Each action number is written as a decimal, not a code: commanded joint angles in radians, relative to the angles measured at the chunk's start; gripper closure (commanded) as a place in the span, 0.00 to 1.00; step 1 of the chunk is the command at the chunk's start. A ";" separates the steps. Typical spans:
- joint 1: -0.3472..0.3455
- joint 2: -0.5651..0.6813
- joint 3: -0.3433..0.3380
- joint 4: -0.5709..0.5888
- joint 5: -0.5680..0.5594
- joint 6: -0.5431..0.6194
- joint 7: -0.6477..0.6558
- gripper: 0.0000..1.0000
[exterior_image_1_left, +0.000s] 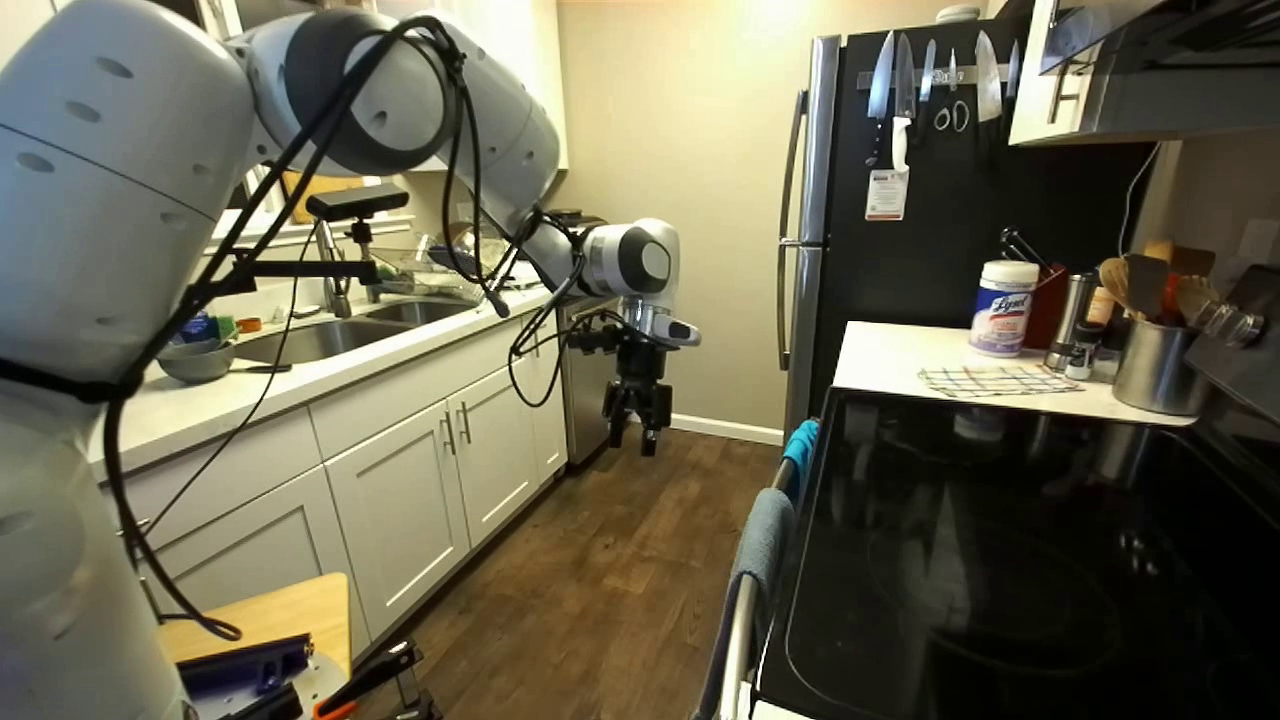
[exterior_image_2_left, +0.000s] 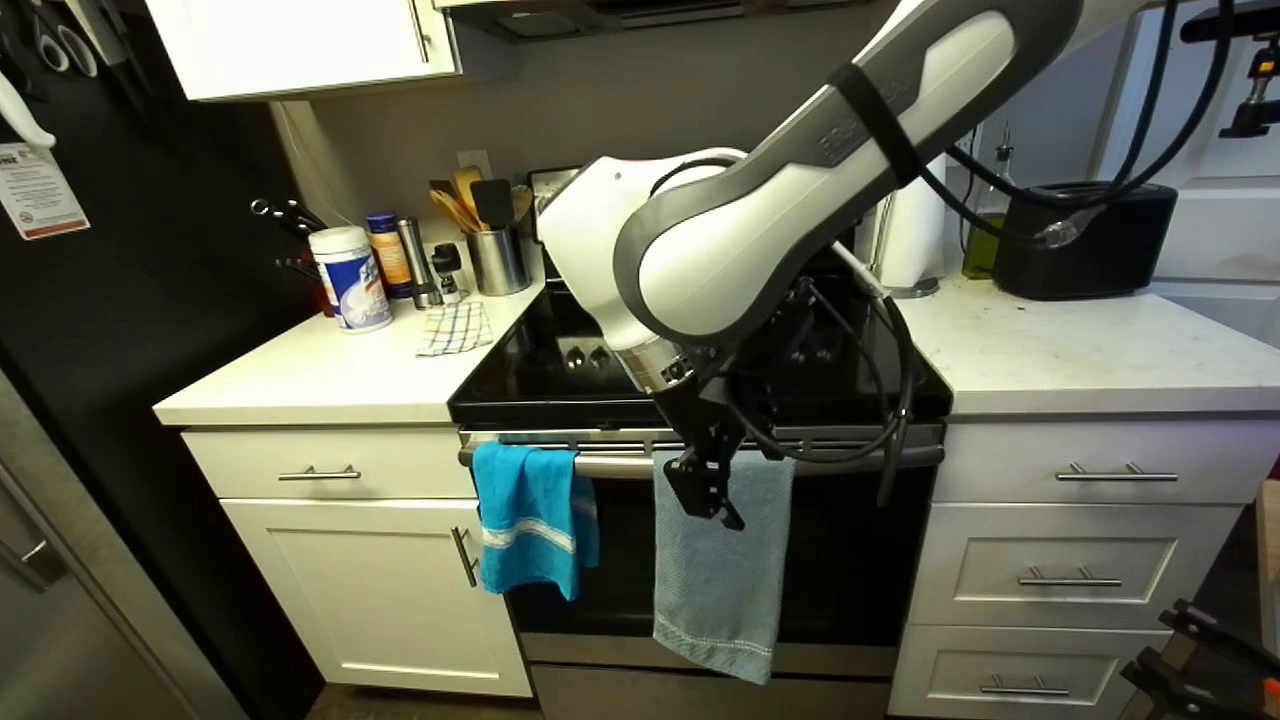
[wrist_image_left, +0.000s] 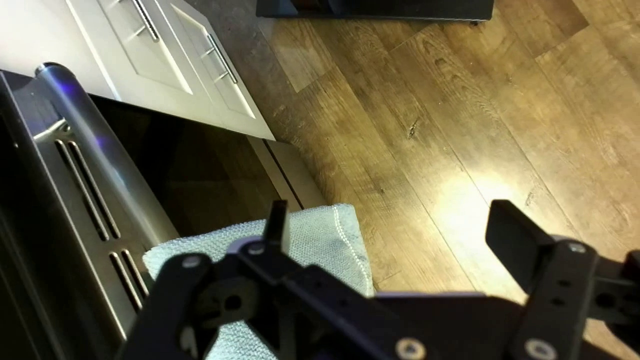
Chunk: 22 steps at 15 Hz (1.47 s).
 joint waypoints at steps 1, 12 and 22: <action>-0.003 -0.030 0.010 -0.012 0.068 -0.036 0.036 0.00; 0.041 -0.051 -0.012 0.047 0.065 0.030 0.291 0.00; 0.024 -0.053 -0.027 0.088 0.059 0.076 0.346 0.00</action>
